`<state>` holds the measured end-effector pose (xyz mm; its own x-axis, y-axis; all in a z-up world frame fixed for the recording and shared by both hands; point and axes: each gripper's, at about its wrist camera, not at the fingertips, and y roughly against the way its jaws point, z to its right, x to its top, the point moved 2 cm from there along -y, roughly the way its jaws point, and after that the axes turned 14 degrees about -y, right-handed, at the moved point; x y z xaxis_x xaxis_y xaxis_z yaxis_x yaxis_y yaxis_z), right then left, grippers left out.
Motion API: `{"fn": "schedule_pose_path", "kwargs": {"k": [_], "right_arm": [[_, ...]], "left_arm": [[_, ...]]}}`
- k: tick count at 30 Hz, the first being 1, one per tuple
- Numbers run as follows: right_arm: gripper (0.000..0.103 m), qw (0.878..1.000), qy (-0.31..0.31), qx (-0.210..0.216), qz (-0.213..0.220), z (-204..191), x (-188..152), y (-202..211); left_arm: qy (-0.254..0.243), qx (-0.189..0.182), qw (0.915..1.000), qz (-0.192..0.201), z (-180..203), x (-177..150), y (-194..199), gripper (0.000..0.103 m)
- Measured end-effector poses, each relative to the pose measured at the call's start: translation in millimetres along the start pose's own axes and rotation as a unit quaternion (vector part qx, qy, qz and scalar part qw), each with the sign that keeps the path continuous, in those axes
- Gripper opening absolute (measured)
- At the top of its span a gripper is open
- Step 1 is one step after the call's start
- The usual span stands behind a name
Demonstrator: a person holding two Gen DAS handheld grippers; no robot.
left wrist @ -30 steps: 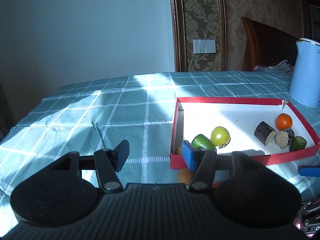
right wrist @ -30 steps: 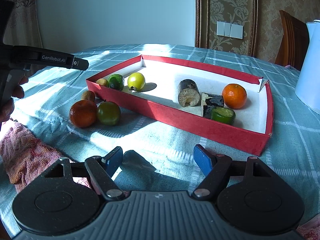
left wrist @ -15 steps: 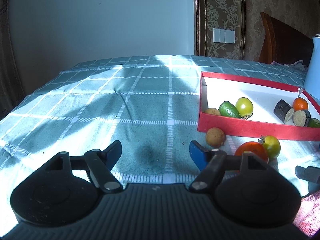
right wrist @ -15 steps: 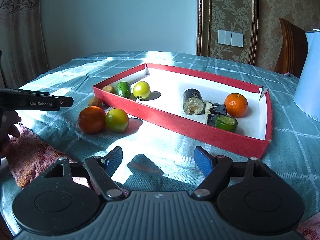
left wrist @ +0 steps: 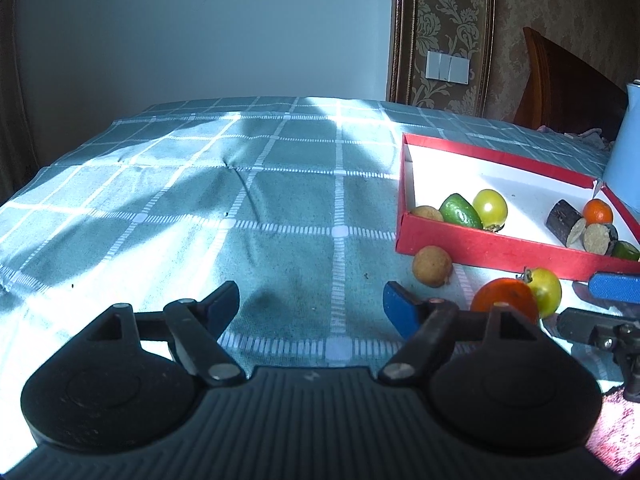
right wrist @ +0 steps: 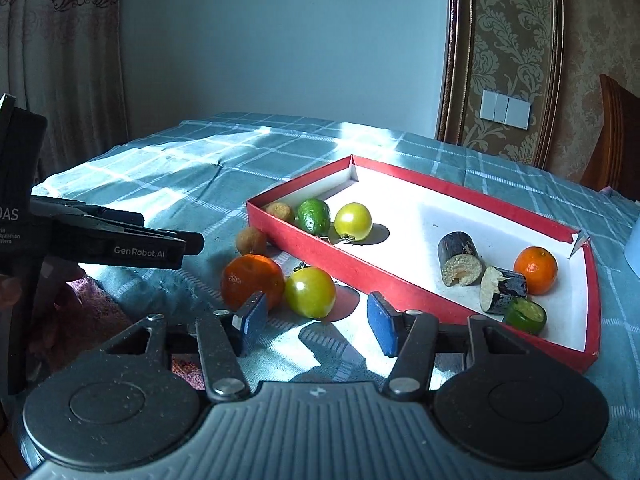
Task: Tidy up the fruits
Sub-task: 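Move the right tool toward the dark green tomato beside the box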
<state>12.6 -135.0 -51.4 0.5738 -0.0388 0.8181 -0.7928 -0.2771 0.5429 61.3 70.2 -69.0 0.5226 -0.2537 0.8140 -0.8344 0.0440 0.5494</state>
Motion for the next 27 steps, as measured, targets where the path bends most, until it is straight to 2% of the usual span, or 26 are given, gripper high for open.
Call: {"fn": "schedule_pose_path", "kwargs": {"k": [6,11,13,20,27], "right_arm": [[0.051,1.0,0.007,0.004,-0.007,-2,4,-14],[0.049,1.0,0.019,-0.001,0.004,-4,9,-18],[0.043,1.0,0.016,0.001,-0.001,-2,9,-18],[0.038,1.0,0.013,0.009,-0.007,-1,8,-21],[0.038,0.998,-0.052,0.037,-0.026,14,18,-31]], "left_arm": [[0.005,-0.006,1.0,-0.006,-1,0,-2,0.077],[0.001,-0.006,0.9999,-0.009,1,0,-3,0.08],[0.003,-0.008,0.9999,-0.012,0,0,-5,0.081],[-0.001,-0.006,0.9998,-0.018,1,0,-7,0.082],[-0.003,-0.005,0.9998,-0.02,2,0,-7,0.084]]}}
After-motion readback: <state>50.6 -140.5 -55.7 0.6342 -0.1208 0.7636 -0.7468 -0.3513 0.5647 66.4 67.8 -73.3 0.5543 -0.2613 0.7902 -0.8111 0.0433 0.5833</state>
